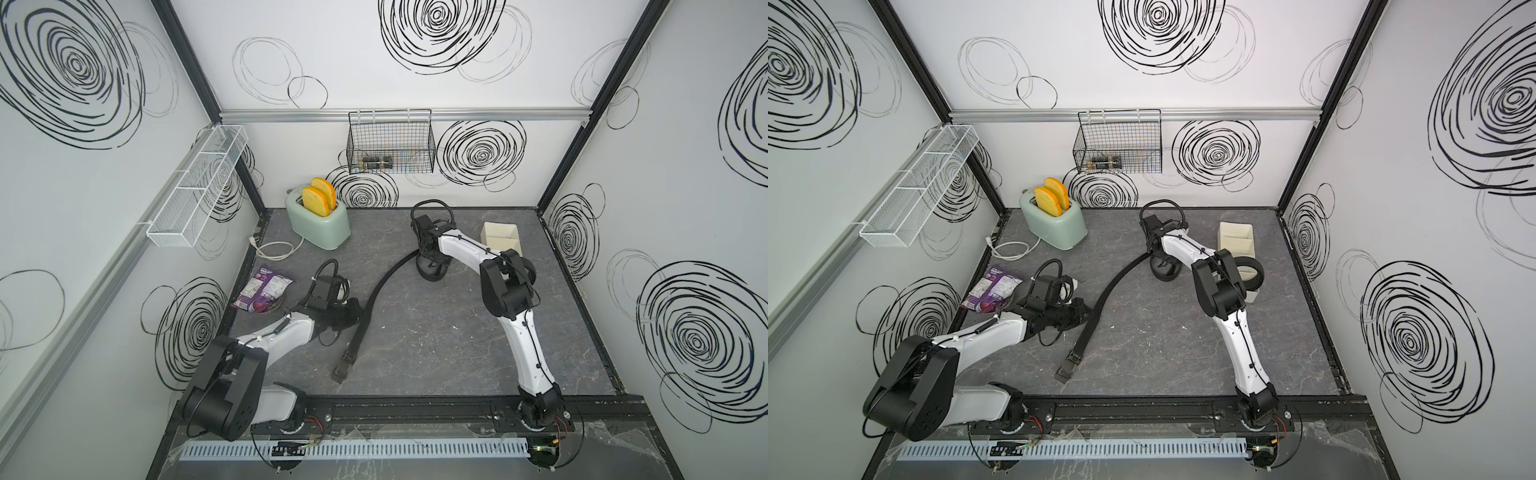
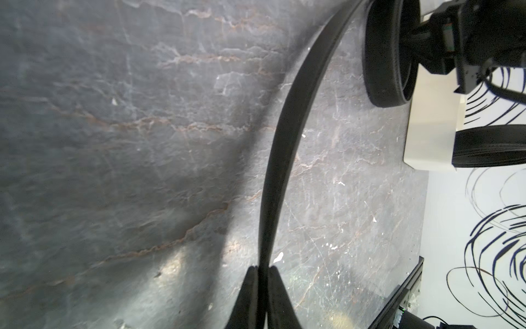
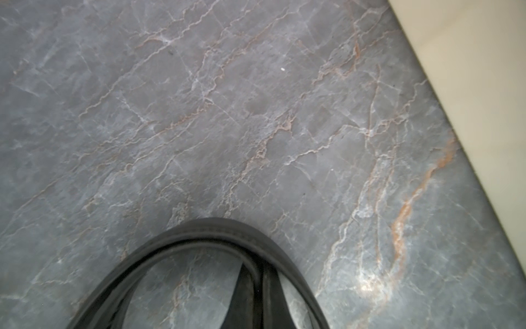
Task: Place the belts into the storage roll
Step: Roll the belt at the center of the board.
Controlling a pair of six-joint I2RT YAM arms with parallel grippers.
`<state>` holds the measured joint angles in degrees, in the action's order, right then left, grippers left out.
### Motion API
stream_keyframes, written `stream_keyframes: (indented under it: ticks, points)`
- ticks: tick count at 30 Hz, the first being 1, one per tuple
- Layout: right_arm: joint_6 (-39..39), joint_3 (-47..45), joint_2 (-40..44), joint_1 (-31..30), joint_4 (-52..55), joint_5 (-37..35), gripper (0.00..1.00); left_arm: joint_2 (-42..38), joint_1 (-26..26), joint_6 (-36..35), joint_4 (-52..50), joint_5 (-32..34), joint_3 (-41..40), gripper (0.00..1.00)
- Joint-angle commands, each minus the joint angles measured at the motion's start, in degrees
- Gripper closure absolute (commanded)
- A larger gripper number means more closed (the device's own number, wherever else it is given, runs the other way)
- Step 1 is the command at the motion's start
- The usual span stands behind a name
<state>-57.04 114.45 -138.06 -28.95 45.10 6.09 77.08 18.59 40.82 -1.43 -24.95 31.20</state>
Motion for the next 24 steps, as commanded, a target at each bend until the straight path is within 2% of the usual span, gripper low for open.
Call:
stream_keyframes:
  ticks: [1, 3, 7, 9, 13, 15, 18, 20, 22, 24]
  points:
    - [-1.2, 4.8, -7.0, -0.8, 3.7, -0.4, 1.00, 0.9, 4.7, 3.0, 3.3, 1.4, 2.6, 0.88]
    - [0.4, 10.5, -9.1, -1.3, 4.1, -0.1, 1.00, 2.4, 8.5, 5.0, 5.6, 2.0, 2.2, 0.88]
    - [4.6, 23.6, -15.1, -1.1, 4.4, 6.8, 1.00, 7.3, 15.6, 10.6, 13.6, 1.0, 2.0, 0.88]
    - [6.0, 26.2, -16.5, -1.3, 3.7, 8.5, 1.00, 10.3, 18.2, 12.8, 17.6, 0.1, 2.6, 0.88]
    - [8.9, 23.6, -14.9, -2.1, -1.0, 15.1, 1.00, 16.3, 21.6, 17.9, 26.1, -1.0, 4.9, 0.87]
    - [11.5, 24.1, -14.2, -2.6, 0.0, 15.6, 1.00, 18.9, 23.1, 18.8, 27.5, -0.4, 6.3, 0.86]
    - [13.1, 21.0, -12.0, -2.4, -0.3, 20.4, 1.00, 23.6, 25.0, 19.5, 30.2, -2.5, 9.5, 0.87]
    - [13.7, 20.6, -11.0, -2.1, 3.5, 18.7, 1.00, 24.8, 25.9, 18.8, 30.0, -3.4, 11.0, 0.85]
    - [13.7, 18.7, -9.9, -1.6, 6.4, 19.0, 1.00, 25.2, 26.6, 16.3, 27.4, -5.0, 11.7, 0.79]
    - [12.1, 16.2, -8.6, -1.3, 10.8, 16.7, 1.00, 22.8, 26.6, 14.7, 25.0, -6.5, 9.0, 0.73]
